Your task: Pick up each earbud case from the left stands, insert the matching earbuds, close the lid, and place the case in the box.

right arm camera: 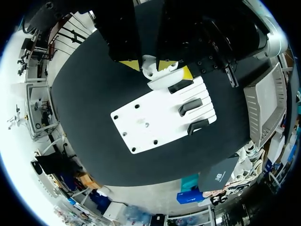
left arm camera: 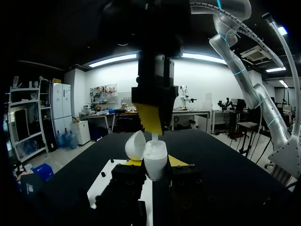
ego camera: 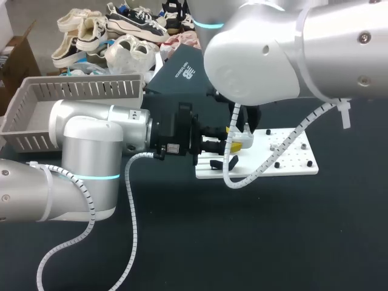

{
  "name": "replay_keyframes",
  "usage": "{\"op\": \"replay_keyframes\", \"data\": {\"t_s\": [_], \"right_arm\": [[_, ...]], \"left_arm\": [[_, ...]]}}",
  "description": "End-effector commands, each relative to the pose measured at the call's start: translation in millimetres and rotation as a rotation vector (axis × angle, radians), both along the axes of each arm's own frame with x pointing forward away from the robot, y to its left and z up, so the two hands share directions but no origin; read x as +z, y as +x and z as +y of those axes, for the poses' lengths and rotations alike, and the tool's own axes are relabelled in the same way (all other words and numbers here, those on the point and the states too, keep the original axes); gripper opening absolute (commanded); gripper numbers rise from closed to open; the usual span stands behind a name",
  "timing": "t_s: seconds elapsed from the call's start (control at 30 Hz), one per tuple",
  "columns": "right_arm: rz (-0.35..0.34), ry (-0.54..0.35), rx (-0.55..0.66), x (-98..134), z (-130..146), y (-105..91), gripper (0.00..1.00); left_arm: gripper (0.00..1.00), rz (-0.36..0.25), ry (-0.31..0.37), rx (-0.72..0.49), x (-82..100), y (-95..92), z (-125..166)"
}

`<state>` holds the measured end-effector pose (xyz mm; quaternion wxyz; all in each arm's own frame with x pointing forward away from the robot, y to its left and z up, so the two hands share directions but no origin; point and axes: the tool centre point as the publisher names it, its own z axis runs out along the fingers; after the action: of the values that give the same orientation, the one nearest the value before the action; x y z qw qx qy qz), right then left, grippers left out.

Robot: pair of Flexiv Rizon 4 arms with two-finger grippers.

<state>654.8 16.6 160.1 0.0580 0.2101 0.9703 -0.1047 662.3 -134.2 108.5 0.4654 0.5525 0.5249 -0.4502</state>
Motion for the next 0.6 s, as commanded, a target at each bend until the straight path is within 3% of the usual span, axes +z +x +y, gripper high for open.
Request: {"op": "replay_keyframes", "data": {"t_s": [0.03,0.6], "right_arm": [[0.004,-0.005,-0.007,-2.3,0.1,2.6,0.0],[0.013,-0.017,-0.02,-9.8,-3.8,2.4,0.0]], "left_arm": [[0.0,-0.002,-0.003,0.002,-0.7,-0.3,0.0],[0.0,-0.002,-0.003,0.002,-0.7,-0.3,0.0]]}}
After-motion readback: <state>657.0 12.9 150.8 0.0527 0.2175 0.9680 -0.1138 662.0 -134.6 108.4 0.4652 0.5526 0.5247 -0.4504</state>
